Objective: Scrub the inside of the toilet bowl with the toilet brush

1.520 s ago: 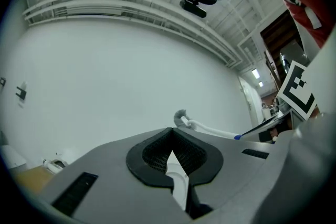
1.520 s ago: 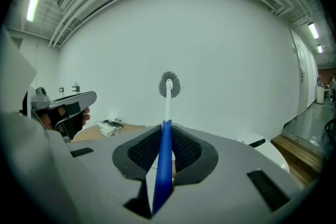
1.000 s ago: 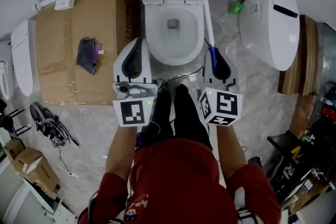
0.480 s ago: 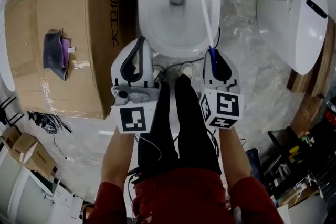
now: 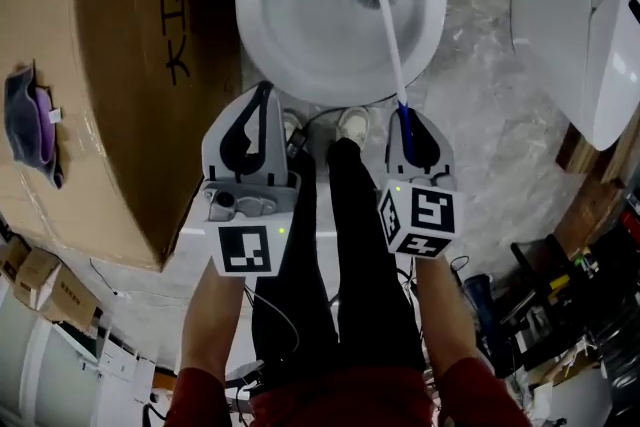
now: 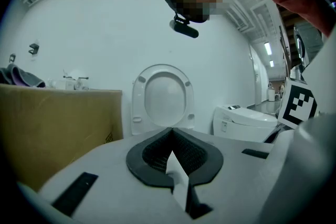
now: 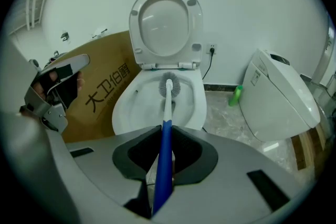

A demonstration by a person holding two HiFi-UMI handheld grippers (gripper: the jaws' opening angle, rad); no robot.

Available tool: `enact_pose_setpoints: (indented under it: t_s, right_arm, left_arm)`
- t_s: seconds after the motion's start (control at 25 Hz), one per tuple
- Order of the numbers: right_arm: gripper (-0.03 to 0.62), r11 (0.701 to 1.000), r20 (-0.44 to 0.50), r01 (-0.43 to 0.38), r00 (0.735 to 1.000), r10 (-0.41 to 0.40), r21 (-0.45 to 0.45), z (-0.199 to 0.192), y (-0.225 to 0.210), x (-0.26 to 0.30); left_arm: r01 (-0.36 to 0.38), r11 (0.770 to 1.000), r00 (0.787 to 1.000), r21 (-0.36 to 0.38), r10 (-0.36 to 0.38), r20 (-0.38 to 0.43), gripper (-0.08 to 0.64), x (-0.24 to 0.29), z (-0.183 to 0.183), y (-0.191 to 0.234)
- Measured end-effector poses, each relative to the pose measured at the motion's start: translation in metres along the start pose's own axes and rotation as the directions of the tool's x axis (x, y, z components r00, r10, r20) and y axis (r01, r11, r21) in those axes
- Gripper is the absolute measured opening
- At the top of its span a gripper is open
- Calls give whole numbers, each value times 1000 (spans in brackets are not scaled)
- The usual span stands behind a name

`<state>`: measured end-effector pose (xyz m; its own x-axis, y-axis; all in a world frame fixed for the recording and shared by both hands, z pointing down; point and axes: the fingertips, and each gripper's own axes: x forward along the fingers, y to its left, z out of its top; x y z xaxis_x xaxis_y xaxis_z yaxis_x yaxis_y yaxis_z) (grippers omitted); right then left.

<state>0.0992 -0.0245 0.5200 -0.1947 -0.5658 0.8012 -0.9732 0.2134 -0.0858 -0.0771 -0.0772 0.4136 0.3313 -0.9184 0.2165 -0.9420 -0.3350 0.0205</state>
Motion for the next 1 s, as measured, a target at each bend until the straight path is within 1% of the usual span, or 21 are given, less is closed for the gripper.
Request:
enact_pose_setpoints:
  t_s: [0.12,0.24,0.44,0.72,1.0]
  right_arm:
    - [61,1000,-24,8,1000,-8,12,-12,-4,8]
    - [61,999,-48,28,998,-27,32,-16,-12,16]
    - [61,996,-78,60,995,-55,66,-8,-23,34]
    - [61,988,-95,78,993,-65,132,8,-34,61]
    - [61,988,-106,93,991,-81,122,14,-36,76]
  left_arm:
    - [-4,1000,1000,-7,4,-9,12,0,-11,0]
    - [-11,1000,1000,-14,11,-18,12,0,-17,1]
    - [-14,1000,999,-24,13,-33,12,-1,-20,3]
    - [-14,1000,1000,-23,14,-17,12,6,-18,5]
    - [-18,999,1000,-28,18,-12,12,6,-17,8]
